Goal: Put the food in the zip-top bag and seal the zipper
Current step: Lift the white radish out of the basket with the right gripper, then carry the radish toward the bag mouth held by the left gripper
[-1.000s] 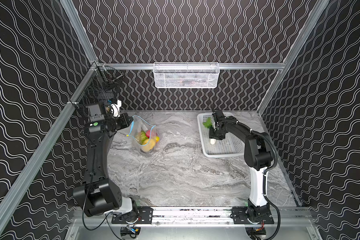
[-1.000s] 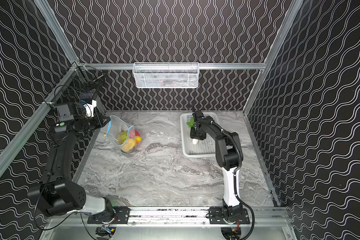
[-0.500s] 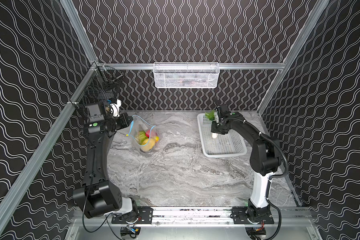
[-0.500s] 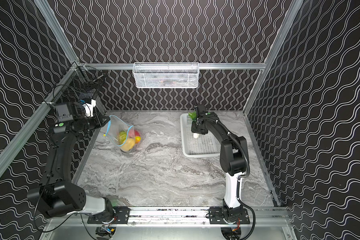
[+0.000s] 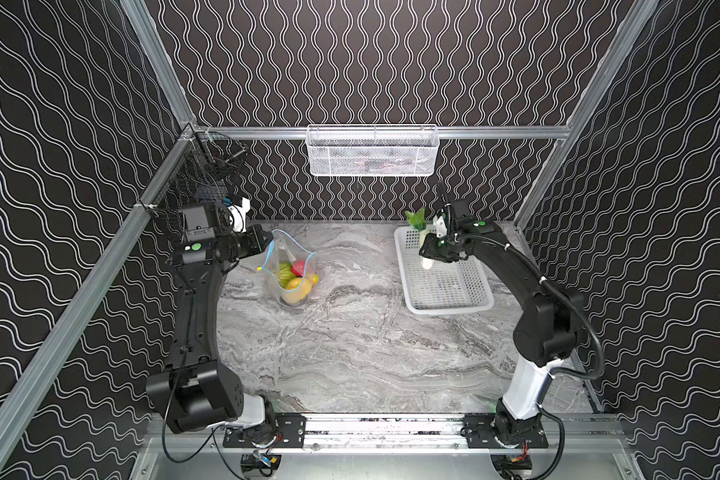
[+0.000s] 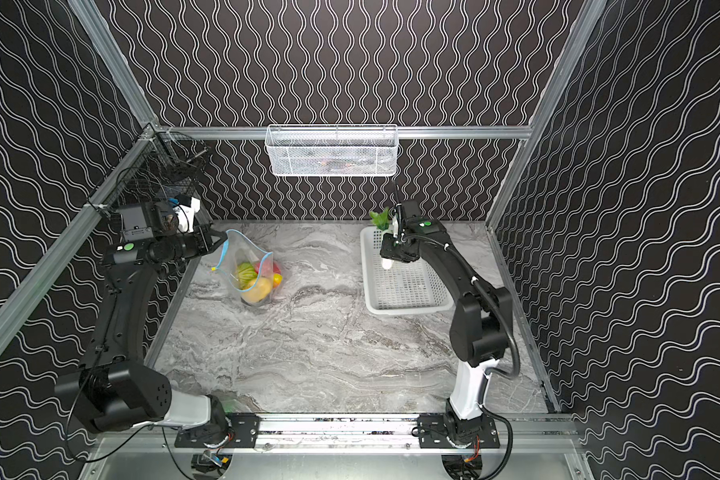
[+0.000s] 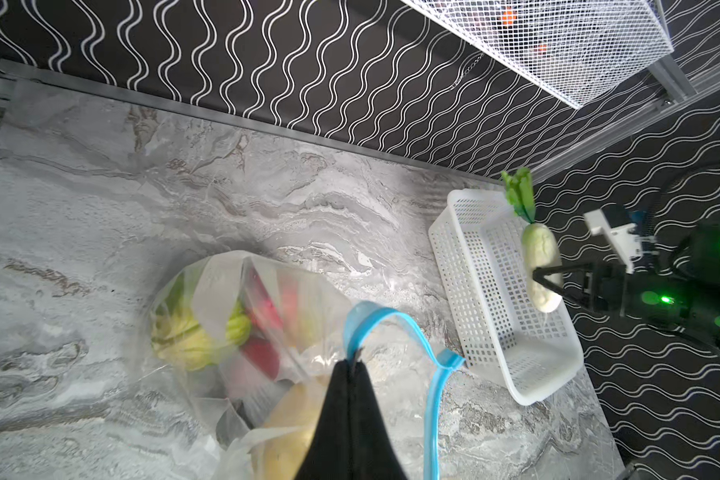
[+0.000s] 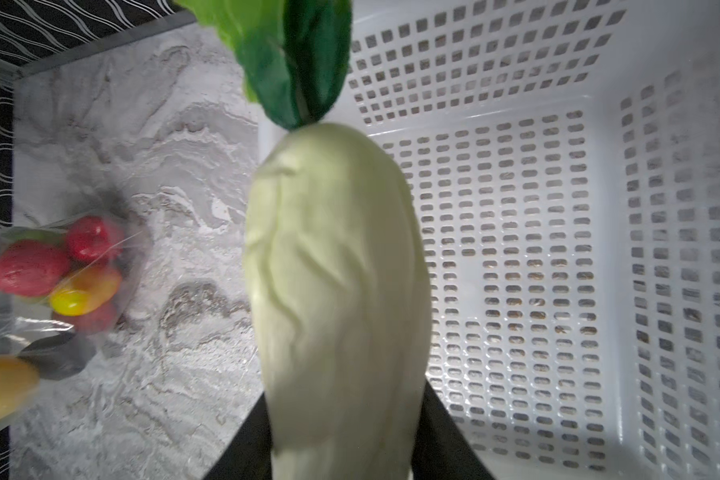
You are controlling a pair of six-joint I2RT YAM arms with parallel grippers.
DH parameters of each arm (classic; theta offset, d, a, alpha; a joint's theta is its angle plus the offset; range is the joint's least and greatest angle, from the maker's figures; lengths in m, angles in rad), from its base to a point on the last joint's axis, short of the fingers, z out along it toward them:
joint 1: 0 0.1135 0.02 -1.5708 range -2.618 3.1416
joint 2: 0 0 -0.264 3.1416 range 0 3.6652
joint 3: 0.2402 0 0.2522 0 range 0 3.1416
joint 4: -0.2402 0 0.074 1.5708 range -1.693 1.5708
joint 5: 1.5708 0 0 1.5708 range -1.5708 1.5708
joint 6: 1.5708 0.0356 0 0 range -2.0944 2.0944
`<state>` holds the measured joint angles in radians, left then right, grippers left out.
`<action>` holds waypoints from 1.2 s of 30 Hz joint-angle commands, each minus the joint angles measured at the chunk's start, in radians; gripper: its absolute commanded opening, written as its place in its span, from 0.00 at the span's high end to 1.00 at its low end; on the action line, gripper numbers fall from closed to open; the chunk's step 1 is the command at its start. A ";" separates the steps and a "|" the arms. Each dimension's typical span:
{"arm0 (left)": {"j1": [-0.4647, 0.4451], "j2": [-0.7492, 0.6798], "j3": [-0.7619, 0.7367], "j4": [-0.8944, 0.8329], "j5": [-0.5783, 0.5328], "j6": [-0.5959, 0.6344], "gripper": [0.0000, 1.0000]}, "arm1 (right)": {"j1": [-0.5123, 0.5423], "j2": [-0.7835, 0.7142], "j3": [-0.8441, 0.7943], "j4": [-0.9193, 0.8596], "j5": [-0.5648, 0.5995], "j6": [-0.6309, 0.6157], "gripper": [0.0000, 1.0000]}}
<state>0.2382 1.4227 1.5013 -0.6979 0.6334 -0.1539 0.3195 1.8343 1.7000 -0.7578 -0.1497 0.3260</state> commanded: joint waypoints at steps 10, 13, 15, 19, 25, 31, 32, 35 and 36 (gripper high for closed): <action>-0.085 0.003 0.103 -0.088 -0.055 0.112 1.00 | 0.106 -0.086 0.037 -0.010 -0.140 -0.002 1.00; -0.126 -0.005 0.114 -0.115 -0.085 0.148 1.00 | 0.167 -0.093 0.058 -0.039 -0.131 -0.009 1.00; -0.158 -0.009 0.112 -0.133 -0.121 0.165 1.00 | 0.195 -0.104 0.061 -0.055 -0.129 -0.013 1.00; -0.211 -0.020 0.108 -0.146 -0.155 0.167 1.00 | 0.240 -0.158 0.022 -0.047 -0.157 -0.005 1.00; -0.275 0.001 0.146 -0.189 -0.208 0.173 1.00 | 0.287 -0.222 0.001 -0.087 -0.166 -0.007 1.00; -0.336 -0.006 0.136 -0.214 -0.276 0.172 1.00 | 0.347 -0.233 -0.012 -0.135 -0.186 -0.019 1.00; -0.348 -0.010 0.131 -0.213 -0.279 0.170 1.00 | 0.364 -0.232 -0.003 -0.152 -0.178 -0.023 1.00; -0.359 -0.016 0.122 -0.210 -0.282 0.168 1.00 | 0.410 -0.241 0.006 -0.181 -0.154 -0.014 1.00; -0.361 -0.017 0.120 -0.213 -0.286 0.169 1.00 | 0.420 -0.248 0.004 -0.185 -0.160 -0.010 1.00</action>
<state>-0.1192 1.4136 1.6264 -0.9081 0.3710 0.0059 0.7162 1.6035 1.6943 -0.8970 -0.3141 0.3206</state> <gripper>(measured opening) 0.048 0.435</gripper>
